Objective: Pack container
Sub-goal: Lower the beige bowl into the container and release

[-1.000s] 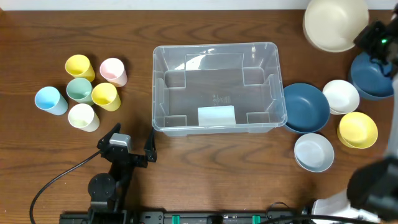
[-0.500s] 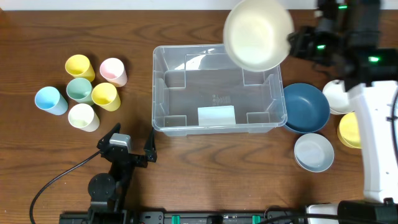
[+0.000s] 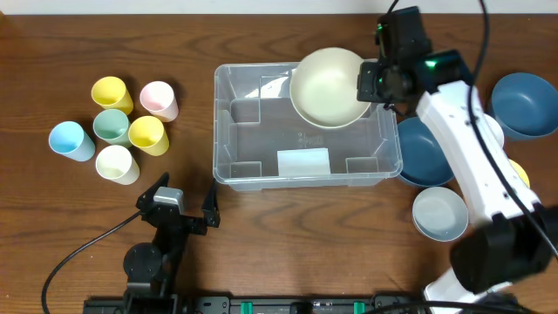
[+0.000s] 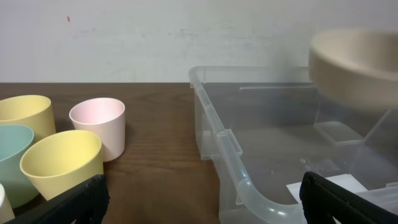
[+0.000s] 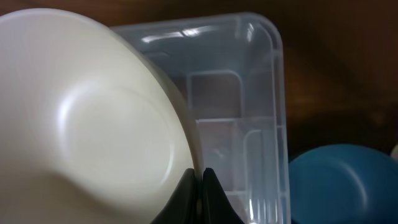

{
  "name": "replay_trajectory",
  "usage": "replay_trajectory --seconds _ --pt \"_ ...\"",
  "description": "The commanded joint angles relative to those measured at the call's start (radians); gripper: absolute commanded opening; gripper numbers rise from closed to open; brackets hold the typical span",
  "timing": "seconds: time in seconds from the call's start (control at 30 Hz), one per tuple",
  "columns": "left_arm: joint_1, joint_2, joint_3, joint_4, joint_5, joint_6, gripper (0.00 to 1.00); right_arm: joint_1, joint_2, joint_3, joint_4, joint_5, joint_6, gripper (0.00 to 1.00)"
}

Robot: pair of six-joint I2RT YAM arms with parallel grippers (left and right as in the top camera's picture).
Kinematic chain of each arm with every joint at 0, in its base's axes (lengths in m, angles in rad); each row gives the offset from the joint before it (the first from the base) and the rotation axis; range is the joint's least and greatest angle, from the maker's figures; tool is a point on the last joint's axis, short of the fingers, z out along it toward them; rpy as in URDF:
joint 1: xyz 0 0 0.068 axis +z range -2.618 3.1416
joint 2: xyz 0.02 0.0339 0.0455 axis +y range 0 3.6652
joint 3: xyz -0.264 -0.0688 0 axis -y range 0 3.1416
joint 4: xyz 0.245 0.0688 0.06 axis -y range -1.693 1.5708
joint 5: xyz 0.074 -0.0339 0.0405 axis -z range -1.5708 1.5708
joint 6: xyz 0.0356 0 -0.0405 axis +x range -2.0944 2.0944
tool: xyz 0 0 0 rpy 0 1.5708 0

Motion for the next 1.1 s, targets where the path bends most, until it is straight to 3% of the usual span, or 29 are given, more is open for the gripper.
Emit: replay_trajectory --seconds 0.0,0.6,0.83,1.07 --pt "-0.004 -0.006 -0.018 -0.033 0.011 0.014 0.98 0.006 0.055 0.009 0.002 0.055 0.034 0.02" --pt "-0.004 -0.006 -0.018 -0.033 0.011 0.014 0.98 0.006 0.261 0.009 0.082 0.074 0.041 0.01" --pt "-0.004 -0.006 -0.018 -0.033 0.011 0.014 0.98 0.006 0.261 0.010 0.100 0.073 0.032 0.35" --pt "-0.004 -0.006 -0.018 -0.033 0.011 0.014 0.98 0.007 0.182 0.013 0.072 0.045 0.023 0.38"
